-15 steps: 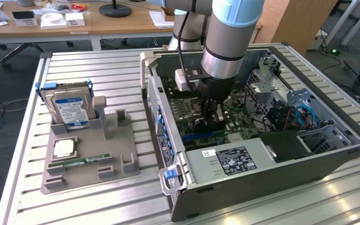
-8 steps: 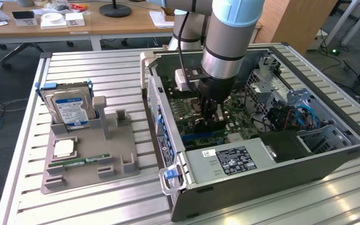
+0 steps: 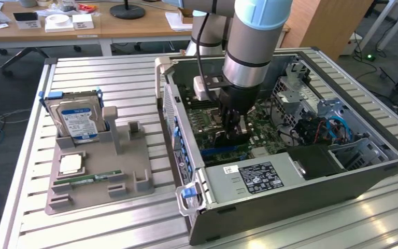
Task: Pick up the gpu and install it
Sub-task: 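Insert the gpu into the slot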
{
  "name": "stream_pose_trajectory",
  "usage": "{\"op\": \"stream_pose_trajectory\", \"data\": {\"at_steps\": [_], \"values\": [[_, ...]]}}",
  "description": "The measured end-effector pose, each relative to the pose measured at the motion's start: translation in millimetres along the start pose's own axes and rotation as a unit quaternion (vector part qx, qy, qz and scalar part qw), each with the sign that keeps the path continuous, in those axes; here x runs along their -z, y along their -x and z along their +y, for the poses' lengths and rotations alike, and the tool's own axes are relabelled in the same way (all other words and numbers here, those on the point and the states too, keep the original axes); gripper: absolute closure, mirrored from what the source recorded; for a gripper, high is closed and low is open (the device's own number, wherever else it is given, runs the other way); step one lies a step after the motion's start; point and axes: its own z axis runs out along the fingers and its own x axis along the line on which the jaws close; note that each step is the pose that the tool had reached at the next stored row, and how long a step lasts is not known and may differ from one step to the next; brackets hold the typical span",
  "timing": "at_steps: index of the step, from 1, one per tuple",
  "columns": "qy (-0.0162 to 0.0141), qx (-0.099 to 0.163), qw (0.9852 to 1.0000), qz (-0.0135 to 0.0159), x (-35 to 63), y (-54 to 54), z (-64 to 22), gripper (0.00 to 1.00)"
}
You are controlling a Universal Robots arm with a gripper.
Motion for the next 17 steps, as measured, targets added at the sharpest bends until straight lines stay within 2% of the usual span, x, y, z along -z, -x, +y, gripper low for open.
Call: {"op": "stream_pose_trajectory", "data": {"at_steps": [17], "values": [[-0.0001,-0.002,1.0,0.0,-4.2,-0.8,0.5,0.73]]}}
